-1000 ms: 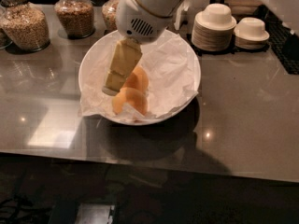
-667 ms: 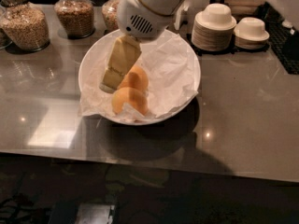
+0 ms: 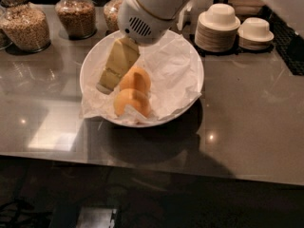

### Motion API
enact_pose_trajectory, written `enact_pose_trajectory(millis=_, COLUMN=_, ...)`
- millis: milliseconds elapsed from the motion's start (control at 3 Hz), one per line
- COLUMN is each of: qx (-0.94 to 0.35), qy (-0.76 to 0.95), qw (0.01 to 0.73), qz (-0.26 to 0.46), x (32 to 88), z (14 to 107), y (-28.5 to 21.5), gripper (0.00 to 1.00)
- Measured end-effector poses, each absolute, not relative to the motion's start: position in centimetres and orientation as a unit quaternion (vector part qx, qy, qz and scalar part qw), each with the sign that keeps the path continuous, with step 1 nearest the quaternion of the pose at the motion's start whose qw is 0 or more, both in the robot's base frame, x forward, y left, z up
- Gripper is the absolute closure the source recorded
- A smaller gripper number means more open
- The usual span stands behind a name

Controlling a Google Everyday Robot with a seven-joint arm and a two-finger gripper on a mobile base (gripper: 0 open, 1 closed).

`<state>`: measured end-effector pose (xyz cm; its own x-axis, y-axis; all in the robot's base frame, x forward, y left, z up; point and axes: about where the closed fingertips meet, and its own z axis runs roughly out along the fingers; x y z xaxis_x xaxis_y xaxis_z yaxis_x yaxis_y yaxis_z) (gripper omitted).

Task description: Pick orange from white bowl

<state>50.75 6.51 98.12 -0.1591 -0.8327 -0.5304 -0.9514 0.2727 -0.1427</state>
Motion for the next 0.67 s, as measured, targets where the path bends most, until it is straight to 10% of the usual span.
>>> enact_pose_trajectory(millis=667, qx=-0.464, qy=0.846, qw=0.253, qz=0.069, x=53.8, z=93.7, y=5.4, gripper=0.00)
